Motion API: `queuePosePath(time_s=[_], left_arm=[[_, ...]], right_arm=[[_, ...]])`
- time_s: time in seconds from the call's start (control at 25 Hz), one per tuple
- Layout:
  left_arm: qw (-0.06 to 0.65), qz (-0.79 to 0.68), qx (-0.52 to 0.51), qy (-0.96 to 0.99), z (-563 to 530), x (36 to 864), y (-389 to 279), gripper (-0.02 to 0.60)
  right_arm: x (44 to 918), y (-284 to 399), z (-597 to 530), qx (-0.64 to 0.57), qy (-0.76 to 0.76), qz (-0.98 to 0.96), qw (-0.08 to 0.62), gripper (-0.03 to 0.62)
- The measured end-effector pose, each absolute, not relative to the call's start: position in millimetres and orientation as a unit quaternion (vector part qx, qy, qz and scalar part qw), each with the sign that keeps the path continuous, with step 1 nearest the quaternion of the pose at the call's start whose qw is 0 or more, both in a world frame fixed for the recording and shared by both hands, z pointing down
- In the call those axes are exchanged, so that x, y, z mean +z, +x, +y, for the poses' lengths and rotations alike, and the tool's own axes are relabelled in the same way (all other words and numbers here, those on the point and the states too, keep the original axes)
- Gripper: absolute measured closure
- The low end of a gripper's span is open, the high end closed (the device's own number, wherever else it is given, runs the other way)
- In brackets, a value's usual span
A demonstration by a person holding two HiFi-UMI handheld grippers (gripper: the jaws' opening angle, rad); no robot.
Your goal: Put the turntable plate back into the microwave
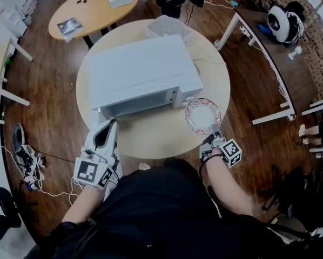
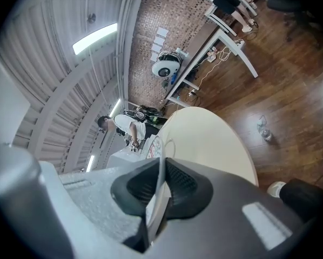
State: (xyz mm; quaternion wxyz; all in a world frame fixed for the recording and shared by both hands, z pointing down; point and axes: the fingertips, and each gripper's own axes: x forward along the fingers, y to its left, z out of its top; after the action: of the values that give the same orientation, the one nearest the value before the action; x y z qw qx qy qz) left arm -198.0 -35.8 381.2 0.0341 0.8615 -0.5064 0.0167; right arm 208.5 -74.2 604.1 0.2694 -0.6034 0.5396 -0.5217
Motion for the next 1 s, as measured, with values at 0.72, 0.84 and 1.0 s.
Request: queuePosePath(time_s=[0.72,0.84,1.0], left_arm=[[0.039,-0.515,0.000,0.856,-28.8,381.9,-206.3,0.577],[0.042,-0.519,-0.005,0.854,-26.4,383.6,-209.6,0.577],[0.046,-0.520,-0.008,0.853,-24.0,384.4,-211.5,0.578]], right_arm=[[595.3,190.4,-69.4,-0.527,-0.590,0.555,0.256,0.574],[594.2,190.2,-69.1,-0.525,-0.591,0.558,0.253,0.574],[593.8,191.6,-69.3,-0.525,-0.592,0.557,0.251,0.574]])
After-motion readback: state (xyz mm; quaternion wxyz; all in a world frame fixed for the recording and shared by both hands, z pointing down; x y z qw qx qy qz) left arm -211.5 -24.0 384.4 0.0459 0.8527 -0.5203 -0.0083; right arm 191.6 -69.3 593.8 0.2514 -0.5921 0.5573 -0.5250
